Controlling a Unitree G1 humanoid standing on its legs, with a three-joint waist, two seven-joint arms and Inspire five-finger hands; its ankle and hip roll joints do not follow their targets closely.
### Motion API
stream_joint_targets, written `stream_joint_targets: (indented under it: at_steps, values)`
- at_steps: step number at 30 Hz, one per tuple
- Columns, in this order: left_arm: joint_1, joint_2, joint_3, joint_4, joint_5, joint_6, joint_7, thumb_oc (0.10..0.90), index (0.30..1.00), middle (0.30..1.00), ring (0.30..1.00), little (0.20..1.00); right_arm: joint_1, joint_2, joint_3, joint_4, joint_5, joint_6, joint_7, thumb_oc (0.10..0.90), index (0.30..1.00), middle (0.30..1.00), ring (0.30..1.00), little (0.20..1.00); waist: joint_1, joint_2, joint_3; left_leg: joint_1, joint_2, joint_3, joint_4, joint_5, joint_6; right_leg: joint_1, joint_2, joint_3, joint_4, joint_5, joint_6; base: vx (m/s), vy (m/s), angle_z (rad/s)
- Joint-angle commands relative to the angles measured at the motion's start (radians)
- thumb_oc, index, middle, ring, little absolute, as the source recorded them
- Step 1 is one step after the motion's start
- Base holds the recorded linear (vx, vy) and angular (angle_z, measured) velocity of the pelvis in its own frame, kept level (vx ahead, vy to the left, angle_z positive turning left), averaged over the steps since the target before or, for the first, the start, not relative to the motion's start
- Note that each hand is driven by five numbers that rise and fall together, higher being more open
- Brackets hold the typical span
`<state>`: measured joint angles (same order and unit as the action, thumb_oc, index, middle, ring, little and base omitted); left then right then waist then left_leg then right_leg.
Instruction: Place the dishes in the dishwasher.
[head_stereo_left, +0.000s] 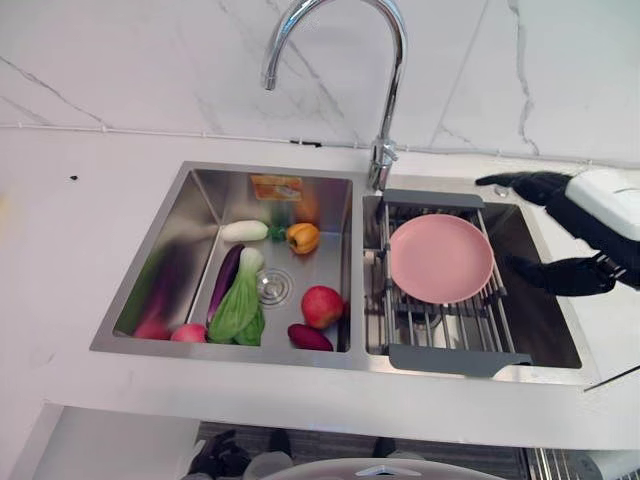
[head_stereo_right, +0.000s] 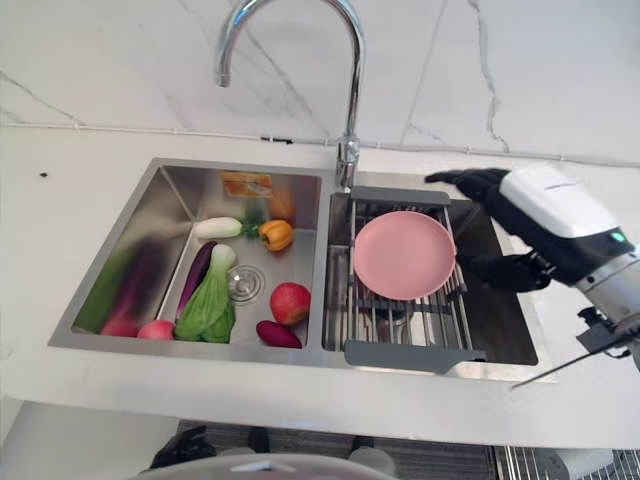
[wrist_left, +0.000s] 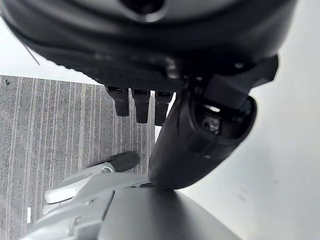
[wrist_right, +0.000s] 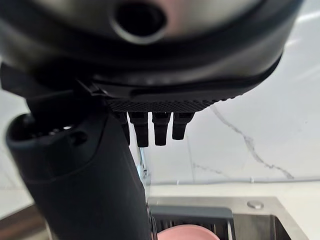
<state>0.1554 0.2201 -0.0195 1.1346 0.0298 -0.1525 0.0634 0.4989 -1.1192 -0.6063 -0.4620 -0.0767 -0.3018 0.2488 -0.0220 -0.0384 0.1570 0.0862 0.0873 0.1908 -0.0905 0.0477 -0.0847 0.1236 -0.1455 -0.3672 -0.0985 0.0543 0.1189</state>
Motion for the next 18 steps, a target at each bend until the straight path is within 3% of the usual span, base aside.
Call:
stream_joint_targets:
  at_steps: [1, 3, 5, 10, 18]
  values:
    - [-0.027, -0.065, -0.058, 0.078, -0.004, -0.035, -0.048, 0.8, 0.9, 0.9, 0.9, 0.9, -0.061, -0.102, -0.035, -0.056, -0.003, -0.033, -0.016, 0.8, 0.9, 0.9, 0.9, 0.9, 0.025, -0.007, -0.019, 0.024, 0.05, 0.026, 0.003, -0.014, -0.058, 0.015, -0.06, 0.01, 0.017, 0.023, 0.083, -0.01, 0.006, -0.05]
    - [-0.026, -0.065, -0.057, 0.079, -0.004, -0.035, -0.048, 0.8, 0.9, 0.9, 0.9, 0.9, -0.066, -0.103, -0.028, -0.054, -0.005, -0.033, -0.017, 0.8, 0.9, 0.9, 0.9, 0.9, 0.024, -0.008, -0.019, 0.025, 0.05, 0.027, 0.003, -0.015, -0.058, 0.015, -0.06, 0.011, 0.017, 0.023, 0.083, 0.0, 0.003, -0.06]
    - [-0.032, -0.065, -0.046, 0.082, -0.007, -0.029, -0.052, 0.8, 0.9, 0.9, 0.9, 0.9, -0.041, -0.095, 0.024, -0.063, -0.125, -0.043, -0.032, 0.8, 0.9, 0.9, 0.9, 0.9, 0.023, -0.004, -0.011, 0.029, 0.05, 0.03, 0.003, -0.017, -0.056, 0.016, -0.062, 0.017, 0.017, 0.023, 0.083, -0.01, 0.001, -0.08]
    - [-0.036, -0.061, -0.049, 0.076, 0.0, -0.026, -0.049, 0.8, 0.9, 0.9, 0.9, 0.9, -0.076, -0.052, 0.129, -0.063, -0.24, -0.05, -0.07, 0.8, 0.9, 0.9, 0.9, 0.9, 0.023, 0.002, 0.001, 0.032, 0.048, 0.03, 0.003, -0.017, -0.053, 0.019, -0.062, 0.021, 0.018, 0.023, 0.084, -0.01, -0.001, -0.02]
    - [-0.038, -0.063, -0.068, 0.071, 0.01, -0.026, -0.04, 0.8, 0.9, 0.9, 0.9, 0.9, -0.147, 0.0, 0.236, -0.043, -0.332, -0.051, -0.146, 0.8, 0.9, 0.9, 0.9, 0.9, 0.025, 0.017, 0.009, 0.036, 0.041, 0.024, 0.003, -0.017, -0.048, 0.025, -0.067, 0.023, 0.018, 0.022, 0.083, 0.0, 0.0, 0.0]
